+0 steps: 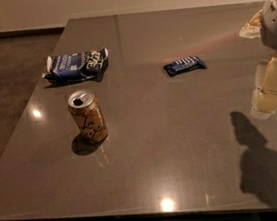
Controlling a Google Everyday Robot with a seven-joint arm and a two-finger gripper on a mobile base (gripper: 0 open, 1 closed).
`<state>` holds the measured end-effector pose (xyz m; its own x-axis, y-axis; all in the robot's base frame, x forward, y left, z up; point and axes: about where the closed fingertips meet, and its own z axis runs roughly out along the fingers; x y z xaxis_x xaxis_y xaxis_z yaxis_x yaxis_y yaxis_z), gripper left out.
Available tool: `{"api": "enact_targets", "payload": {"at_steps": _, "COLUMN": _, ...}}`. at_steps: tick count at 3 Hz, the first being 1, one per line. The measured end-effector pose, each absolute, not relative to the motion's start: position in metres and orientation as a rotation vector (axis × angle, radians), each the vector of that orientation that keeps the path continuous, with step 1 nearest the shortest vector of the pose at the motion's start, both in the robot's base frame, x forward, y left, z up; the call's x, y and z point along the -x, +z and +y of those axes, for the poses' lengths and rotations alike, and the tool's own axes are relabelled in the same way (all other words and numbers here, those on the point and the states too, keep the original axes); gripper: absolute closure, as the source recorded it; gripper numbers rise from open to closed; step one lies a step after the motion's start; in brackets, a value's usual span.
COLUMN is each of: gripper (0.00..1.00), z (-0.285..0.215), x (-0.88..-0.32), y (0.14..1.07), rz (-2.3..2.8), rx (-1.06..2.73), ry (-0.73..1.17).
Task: Move orange can near rxbar blueberry
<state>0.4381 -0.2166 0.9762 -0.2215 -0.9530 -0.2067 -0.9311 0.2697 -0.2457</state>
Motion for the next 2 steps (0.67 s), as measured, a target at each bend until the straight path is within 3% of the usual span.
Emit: {"api": "enact_targets", "payload": {"at_steps": 2, "gripper": 0.00, "z": -0.201, "x": -0.437, "y": 0.977, "rz": 2.201, "rx": 1.742, "ry": -0.050}}
